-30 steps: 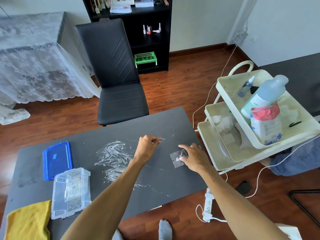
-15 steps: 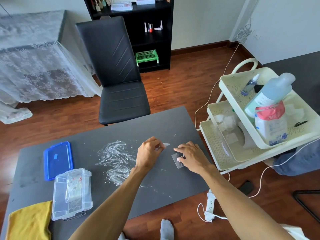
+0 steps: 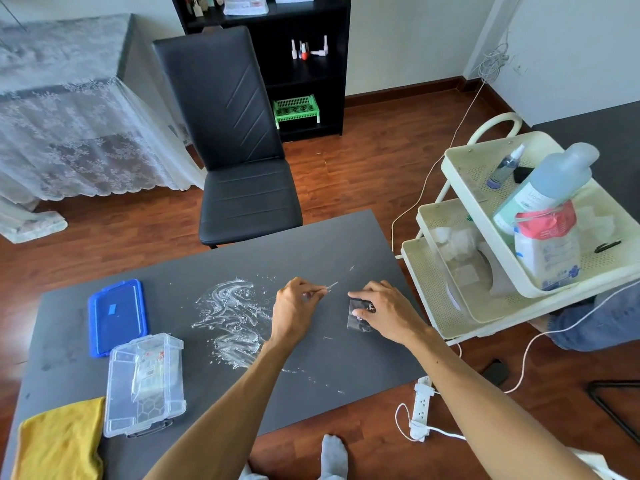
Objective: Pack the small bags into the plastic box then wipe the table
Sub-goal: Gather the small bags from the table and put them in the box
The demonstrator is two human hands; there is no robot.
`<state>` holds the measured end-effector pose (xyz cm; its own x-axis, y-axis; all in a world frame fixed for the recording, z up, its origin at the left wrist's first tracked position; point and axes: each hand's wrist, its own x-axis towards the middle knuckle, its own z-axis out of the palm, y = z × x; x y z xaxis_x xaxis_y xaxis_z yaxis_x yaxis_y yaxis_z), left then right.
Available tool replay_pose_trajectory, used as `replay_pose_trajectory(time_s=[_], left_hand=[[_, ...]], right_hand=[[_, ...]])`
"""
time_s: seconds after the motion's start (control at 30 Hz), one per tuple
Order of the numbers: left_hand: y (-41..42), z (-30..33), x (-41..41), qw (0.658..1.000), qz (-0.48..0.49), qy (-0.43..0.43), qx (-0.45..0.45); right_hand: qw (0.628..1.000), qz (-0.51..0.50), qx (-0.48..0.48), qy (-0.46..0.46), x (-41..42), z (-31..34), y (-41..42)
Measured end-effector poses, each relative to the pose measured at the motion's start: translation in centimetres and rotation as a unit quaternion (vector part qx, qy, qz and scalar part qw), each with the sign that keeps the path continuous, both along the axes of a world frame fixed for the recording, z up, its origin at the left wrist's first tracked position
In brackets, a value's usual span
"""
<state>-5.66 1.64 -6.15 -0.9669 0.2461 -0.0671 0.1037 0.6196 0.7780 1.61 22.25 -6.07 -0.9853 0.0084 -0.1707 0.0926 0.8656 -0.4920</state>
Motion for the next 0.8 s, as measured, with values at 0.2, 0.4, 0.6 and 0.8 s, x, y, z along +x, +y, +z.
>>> replay_pose_trajectory(time_s=[0.2,0.4,0.6,0.8], left_hand=[[0.4,0.2,0.4,1.000,0.007,-0.028,-0.007],[0.7,0.8,1.5,0.999,-0.023,0.002,-0.029],[1.2,1.0,2.4,0.999,-0.018,-0.012,-0.029],[1.4,1.2,3.2,1.000,-0.020,-0.007,-0.021]], right_hand=[[1.000,-0.019,0.008,0.007,1.0,0.3,1.0],[0.998,-0.056,0.032,-0.010,2.3,0.7,1.6],[0.988,0.026,0.148,-0.028,3.1,0.4,0.5],[0.956,0.128,0.258,0.048,3.2,0.5,-0.1]])
